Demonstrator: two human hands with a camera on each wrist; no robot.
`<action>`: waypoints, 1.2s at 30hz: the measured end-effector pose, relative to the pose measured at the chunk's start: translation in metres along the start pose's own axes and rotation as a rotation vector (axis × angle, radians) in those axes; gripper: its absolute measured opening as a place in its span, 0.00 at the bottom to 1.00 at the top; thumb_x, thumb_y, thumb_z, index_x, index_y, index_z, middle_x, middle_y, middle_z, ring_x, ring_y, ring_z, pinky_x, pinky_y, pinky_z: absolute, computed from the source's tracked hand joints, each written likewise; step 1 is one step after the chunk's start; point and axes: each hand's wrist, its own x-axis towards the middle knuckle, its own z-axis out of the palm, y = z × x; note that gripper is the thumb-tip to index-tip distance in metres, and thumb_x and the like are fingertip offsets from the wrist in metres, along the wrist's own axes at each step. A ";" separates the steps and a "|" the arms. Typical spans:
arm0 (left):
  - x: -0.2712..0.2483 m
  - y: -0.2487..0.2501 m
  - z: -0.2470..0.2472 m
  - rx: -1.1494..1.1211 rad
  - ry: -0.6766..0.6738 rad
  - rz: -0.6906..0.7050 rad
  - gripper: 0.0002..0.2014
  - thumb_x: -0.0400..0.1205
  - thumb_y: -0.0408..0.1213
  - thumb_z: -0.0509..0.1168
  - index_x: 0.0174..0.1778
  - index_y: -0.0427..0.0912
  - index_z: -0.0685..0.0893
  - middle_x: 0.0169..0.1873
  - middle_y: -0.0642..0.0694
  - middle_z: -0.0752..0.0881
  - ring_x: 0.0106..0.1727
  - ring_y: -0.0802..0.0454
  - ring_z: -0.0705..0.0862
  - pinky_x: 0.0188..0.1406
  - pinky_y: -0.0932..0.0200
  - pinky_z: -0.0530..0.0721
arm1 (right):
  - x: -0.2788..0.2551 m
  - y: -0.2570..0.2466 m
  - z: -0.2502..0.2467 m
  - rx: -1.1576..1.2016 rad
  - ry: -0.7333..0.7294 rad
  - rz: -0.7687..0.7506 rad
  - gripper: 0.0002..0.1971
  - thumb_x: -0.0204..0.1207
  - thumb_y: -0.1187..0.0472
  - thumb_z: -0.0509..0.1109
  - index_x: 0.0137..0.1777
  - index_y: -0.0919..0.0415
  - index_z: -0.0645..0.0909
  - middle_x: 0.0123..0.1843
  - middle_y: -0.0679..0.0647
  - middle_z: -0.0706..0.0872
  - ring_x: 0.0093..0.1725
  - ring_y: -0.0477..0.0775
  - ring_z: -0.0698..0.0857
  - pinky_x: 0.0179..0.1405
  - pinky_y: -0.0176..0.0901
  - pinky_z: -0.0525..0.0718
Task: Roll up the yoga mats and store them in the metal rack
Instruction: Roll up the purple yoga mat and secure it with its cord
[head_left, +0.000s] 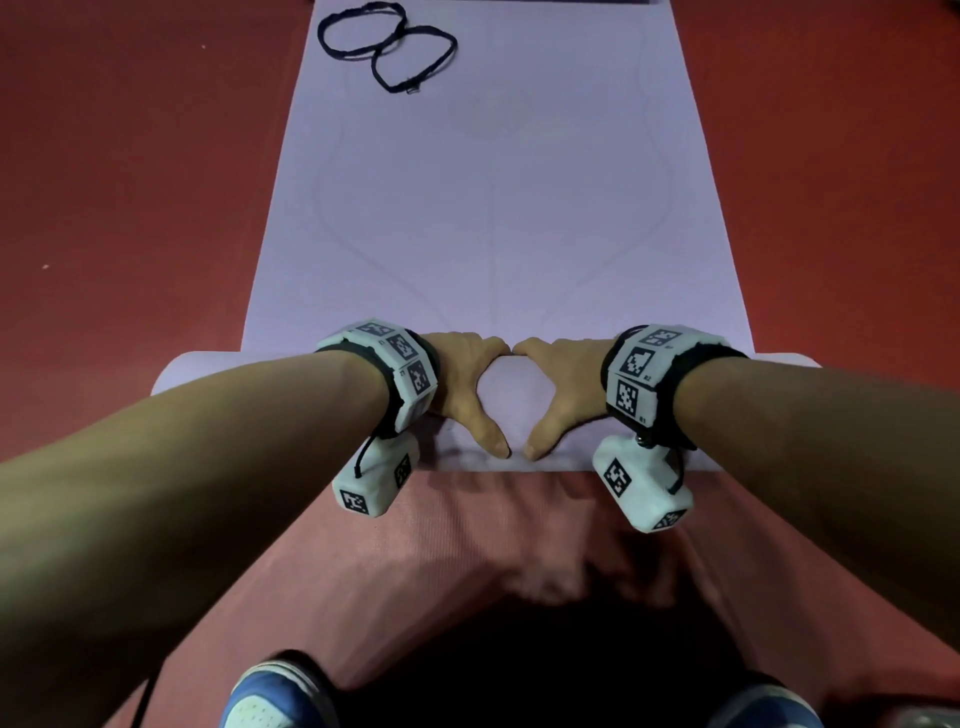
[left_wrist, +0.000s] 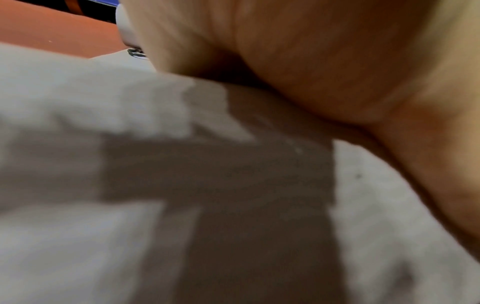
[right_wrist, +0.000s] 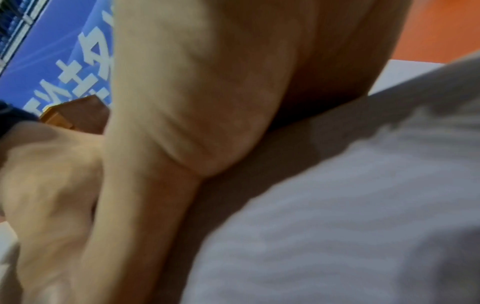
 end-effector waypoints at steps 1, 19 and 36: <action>0.000 -0.001 -0.001 -0.005 0.003 0.000 0.52 0.60 0.58 0.84 0.78 0.52 0.68 0.66 0.56 0.81 0.67 0.54 0.80 0.66 0.58 0.78 | 0.000 0.001 -0.001 0.004 0.003 -0.003 0.62 0.47 0.32 0.83 0.80 0.41 0.54 0.65 0.45 0.80 0.60 0.53 0.83 0.64 0.55 0.81; 0.002 -0.021 -0.013 -0.107 -0.108 -0.104 0.33 0.66 0.44 0.84 0.65 0.53 0.78 0.53 0.58 0.86 0.56 0.56 0.84 0.46 0.66 0.82 | 0.006 0.008 -0.010 0.029 -0.037 0.014 0.55 0.48 0.32 0.83 0.75 0.39 0.61 0.61 0.43 0.82 0.58 0.51 0.83 0.64 0.54 0.81; 0.012 -0.013 -0.023 0.392 0.115 -0.153 0.53 0.51 0.69 0.79 0.69 0.50 0.67 0.62 0.48 0.79 0.61 0.42 0.82 0.57 0.45 0.82 | 0.005 0.014 -0.018 -0.413 0.250 0.040 0.61 0.49 0.20 0.72 0.79 0.51 0.57 0.72 0.54 0.74 0.68 0.62 0.77 0.65 0.60 0.73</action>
